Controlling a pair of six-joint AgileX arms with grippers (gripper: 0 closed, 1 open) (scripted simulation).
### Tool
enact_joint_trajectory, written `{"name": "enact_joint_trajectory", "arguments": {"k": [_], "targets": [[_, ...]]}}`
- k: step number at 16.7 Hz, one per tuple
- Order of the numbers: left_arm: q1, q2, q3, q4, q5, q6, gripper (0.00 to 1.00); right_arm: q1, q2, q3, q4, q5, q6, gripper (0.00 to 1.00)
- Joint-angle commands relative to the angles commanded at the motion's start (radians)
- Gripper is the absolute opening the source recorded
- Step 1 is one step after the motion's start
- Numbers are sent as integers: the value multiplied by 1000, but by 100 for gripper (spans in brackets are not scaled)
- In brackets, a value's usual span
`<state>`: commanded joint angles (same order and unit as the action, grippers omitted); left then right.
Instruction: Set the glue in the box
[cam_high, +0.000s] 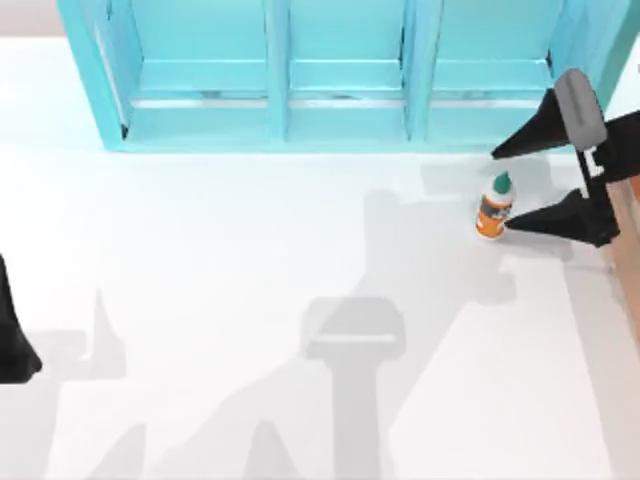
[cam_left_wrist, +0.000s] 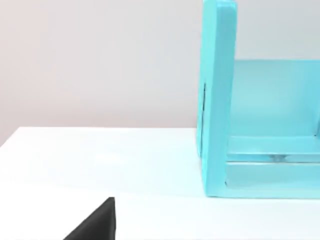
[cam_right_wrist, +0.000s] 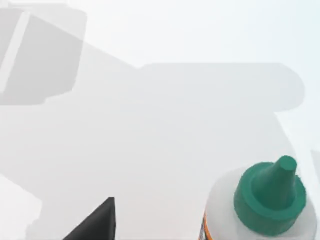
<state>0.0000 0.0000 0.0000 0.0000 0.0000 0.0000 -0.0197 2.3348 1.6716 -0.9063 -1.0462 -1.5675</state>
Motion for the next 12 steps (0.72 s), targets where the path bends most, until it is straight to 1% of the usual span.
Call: {"name": "enact_joint_trajectory", "arguments": {"k": [5, 8, 12], "targets": [[0, 0, 0, 0, 0, 0, 100, 66, 15, -72, 197, 2, 123, 100], [0, 0, 0, 0, 0, 0, 100, 72, 45, -97, 264, 3, 141, 100], [0, 0, 0, 0, 0, 0, 100, 64, 61, -108, 286, 4, 133, 100]]}}
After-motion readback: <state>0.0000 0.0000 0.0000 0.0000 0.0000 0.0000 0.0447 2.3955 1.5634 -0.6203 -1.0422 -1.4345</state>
